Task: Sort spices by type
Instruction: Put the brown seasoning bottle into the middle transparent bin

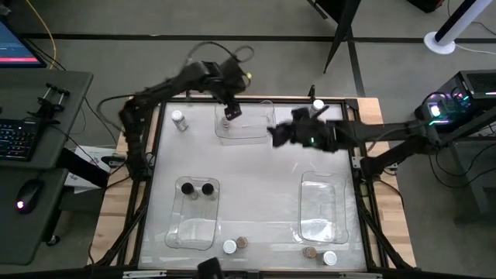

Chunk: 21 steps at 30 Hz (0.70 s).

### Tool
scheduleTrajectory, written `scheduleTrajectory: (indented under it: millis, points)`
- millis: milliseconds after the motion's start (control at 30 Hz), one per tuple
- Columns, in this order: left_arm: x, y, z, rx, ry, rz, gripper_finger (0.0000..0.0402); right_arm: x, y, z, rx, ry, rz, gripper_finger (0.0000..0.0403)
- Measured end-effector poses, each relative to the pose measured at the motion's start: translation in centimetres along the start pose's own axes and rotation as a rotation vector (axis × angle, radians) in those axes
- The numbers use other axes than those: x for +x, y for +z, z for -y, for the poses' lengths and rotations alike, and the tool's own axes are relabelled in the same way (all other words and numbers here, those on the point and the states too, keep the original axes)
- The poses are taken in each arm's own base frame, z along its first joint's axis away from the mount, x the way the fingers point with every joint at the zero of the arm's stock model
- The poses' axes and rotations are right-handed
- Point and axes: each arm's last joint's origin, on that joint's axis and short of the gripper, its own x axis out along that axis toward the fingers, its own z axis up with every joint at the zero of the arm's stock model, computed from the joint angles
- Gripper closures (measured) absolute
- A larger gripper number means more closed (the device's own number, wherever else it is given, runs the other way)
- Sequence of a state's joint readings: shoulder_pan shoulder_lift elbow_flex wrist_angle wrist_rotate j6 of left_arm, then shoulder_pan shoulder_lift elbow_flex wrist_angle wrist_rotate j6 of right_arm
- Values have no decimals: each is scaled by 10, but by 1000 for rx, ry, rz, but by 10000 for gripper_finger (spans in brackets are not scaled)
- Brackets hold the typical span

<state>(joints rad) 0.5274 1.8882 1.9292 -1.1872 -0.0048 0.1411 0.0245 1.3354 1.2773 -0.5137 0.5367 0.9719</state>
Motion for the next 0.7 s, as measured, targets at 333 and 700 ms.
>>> scheduleTrajectory:
  millis: [333, 700]
  points:
    - [-106, -77, 16, -215, -98, 443, 158, 23, 28, 107, -147, -569, -304, 164]
    - [-132, -156, 39, -333, -212, 773, 158, 13, -13, 191, 173, -740, -498, 164]
